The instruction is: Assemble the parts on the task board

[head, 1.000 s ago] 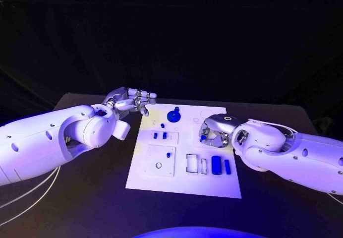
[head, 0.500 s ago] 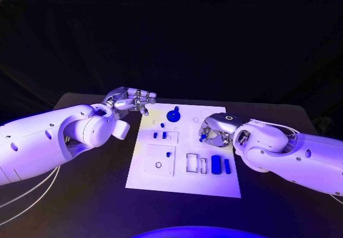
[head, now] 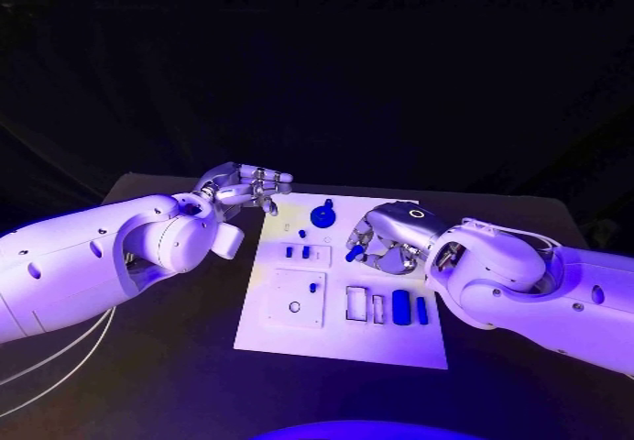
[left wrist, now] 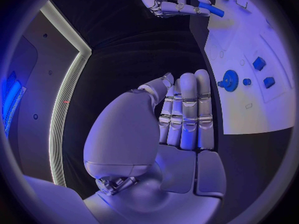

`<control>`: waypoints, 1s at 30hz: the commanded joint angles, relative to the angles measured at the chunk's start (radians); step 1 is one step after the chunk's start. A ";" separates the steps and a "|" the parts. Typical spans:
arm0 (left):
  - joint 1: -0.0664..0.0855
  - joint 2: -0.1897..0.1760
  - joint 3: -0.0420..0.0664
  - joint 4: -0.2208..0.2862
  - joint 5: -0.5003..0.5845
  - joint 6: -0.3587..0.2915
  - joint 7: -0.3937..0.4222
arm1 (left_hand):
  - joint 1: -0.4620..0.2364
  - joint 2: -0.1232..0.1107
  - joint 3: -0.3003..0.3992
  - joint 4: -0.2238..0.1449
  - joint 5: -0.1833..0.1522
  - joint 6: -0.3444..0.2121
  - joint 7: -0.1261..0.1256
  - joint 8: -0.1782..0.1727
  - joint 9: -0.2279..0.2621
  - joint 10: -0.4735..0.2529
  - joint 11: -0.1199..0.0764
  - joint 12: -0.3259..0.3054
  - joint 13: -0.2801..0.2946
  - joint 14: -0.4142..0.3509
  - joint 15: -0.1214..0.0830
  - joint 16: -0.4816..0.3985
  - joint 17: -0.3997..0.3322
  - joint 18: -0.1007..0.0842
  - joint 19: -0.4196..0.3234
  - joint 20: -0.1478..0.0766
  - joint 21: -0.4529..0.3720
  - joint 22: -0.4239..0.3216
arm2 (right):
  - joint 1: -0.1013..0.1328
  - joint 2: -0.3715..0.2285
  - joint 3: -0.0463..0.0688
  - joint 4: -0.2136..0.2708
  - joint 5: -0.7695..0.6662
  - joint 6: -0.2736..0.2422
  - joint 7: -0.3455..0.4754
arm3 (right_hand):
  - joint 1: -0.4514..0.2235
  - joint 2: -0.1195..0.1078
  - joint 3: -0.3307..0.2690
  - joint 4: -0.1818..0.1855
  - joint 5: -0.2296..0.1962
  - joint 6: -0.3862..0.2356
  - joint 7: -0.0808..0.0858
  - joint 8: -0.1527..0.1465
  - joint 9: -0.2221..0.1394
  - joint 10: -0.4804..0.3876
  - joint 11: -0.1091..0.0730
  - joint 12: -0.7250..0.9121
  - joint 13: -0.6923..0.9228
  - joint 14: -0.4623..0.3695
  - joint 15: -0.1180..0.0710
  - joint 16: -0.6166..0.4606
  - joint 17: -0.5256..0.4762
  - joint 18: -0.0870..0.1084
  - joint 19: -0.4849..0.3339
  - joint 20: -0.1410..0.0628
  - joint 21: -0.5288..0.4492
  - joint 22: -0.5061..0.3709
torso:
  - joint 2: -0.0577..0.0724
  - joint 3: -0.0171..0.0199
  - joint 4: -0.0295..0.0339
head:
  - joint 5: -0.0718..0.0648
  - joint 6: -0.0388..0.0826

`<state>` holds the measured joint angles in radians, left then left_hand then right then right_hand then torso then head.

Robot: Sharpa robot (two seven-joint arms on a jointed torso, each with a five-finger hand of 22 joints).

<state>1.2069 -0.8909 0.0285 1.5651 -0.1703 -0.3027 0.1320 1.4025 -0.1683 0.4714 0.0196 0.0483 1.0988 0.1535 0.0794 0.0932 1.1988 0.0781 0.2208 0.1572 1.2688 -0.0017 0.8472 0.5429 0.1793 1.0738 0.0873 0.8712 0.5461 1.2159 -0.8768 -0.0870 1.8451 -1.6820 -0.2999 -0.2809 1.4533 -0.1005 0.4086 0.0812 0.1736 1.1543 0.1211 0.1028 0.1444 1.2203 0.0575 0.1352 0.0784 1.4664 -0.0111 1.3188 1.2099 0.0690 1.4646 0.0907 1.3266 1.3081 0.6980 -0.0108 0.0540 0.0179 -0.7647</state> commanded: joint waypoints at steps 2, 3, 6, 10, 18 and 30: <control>0.001 0.005 0.001 0.001 0.004 0.018 0.006 | -0.002 0.009 -0.006 -0.001 0.003 -0.001 0.002 -0.005 -0.001 -0.005 0.000 0.004 0.001 -0.002 0.002 0.000 -0.001 0.005 0.000 0.004 -0.004 -0.001 | -0.019 0.043 -0.001 0.019 0.006 -0.009 0.014 | 0.003 -0.003 0.004 -0.001 0.004 0.005 0.002 0.003 0.004 0.006 0.002 -0.004 0.000 0.036 -0.009 0.005 0.000 -0.019 0.011 -0.006 0.003 0.177 | 0.000 -0.0013 -0.0007 | 0.010 -0.003; 0.001 0.006 0.001 0.001 0.004 0.018 0.006 | -0.002 0.009 -0.006 -0.001 0.003 -0.001 0.002 -0.005 -0.001 -0.005 0.000 0.004 0.001 -0.002 0.002 0.000 -0.001 0.005 0.000 0.004 -0.004 -0.001 | -0.021 0.048 -0.001 0.020 0.006 -0.009 0.015 | 0.003 -0.003 0.004 -0.001 0.004 0.005 0.003 0.002 0.004 0.006 0.002 -0.004 0.000 0.036 -0.008 0.005 -0.001 -0.019 0.011 -0.006 0.003 0.177 | 0.000 -0.0013 -0.0007 | 0.010 -0.003; 0.001 0.008 0.001 0.000 0.004 0.019 0.006 | -0.002 0.009 -0.006 -0.001 0.003 -0.001 0.002 -0.005 -0.001 -0.005 0.000 0.004 0.001 -0.002 0.002 0.000 -0.001 0.005 0.000 0.004 -0.004 -0.001 | -0.041 0.089 -0.003 0.021 0.010 -0.007 0.025 | 0.002 -0.004 0.005 -0.002 0.005 0.004 0.004 0.002 0.004 0.007 0.002 -0.006 0.000 0.036 -0.008 0.005 -0.001 -0.018 0.011 -0.005 0.002 0.176 | 0.001 -0.0004 0.0002 | 0.019 -0.004; 0.001 0.012 0.001 -0.001 0.004 0.019 0.007 | -0.002 0.009 -0.006 -0.001 0.003 -0.001 0.002 -0.005 -0.001 -0.005 0.000 0.004 0.001 -0.002 0.002 0.000 -0.001 0.005 0.000 0.004 -0.004 -0.001 | -0.068 0.138 -0.006 0.002 0.013 -0.004 0.038 | 0.002 -0.004 0.007 -0.003 0.007 0.004 0.004 0.001 0.004 0.007 0.003 -0.007 0.000 0.036 -0.008 0.003 -0.003 -0.018 0.009 -0.005 -0.001 0.175 | 0.001 -0.0019 0.0000 | 0.027 -0.005; 0.001 0.018 0.001 -0.002 0.004 0.021 0.006 | -0.002 0.009 -0.006 -0.001 0.003 -0.001 0.002 -0.005 -0.001 -0.005 0.000 0.004 0.001 -0.002 0.002 0.000 -0.001 0.005 0.000 0.004 -0.004 -0.001 | -0.110 0.213 -0.013 -0.069 0.014 -0.001 0.061 | 0.001 -0.004 0.010 -0.005 0.010 0.003 0.006 0.000 0.004 0.006 0.004 -0.010 0.000 0.035 -0.007 0.003 -0.004 -0.017 0.008 -0.005 -0.004 0.175 | 0.002 -0.0018 0.0003 | 0.042 -0.012; 0.001 0.022 0.001 -0.004 0.005 0.023 0.005 | -0.001 0.010 -0.007 -0.002 0.003 -0.001 0.002 -0.005 -0.002 -0.005 0.000 0.005 0.002 -0.003 0.002 0.000 -0.002 0.005 0.000 0.004 -0.005 -0.002 | -0.139 0.258 -0.015 -0.135 0.012 0.020 0.069 | 0.000 -0.004 0.011 -0.007 0.012 0.002 0.007 0.000 0.004 0.006 0.005 -0.012 0.000 0.035 -0.007 0.003 -0.004 -0.017 0.007 -0.005 -0.006 0.175 | 0.002 -0.0011 -0.0006 | 0.056 -0.021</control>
<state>1.2068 -0.8712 0.0284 1.5599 -0.1703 -0.2971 0.1322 1.4025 -0.1683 0.4686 0.0168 0.0483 1.0988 0.1535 0.0794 0.0933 1.1989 0.0781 0.2208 0.1580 1.2688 -0.0017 0.8472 0.5430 0.1794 1.0738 0.0873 0.8713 0.5451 1.0779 -0.6198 -0.1013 1.7145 -1.6634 -0.3001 -0.2243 1.4531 -0.1009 0.4142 0.0728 0.1800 1.1524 0.1232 0.0996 0.1446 1.2234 0.0606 0.1289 0.0775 1.4664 -0.0110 1.3187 1.2072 0.0690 1.4645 0.0908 1.3263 1.3077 0.7003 -0.0122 0.0538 0.0717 -0.7852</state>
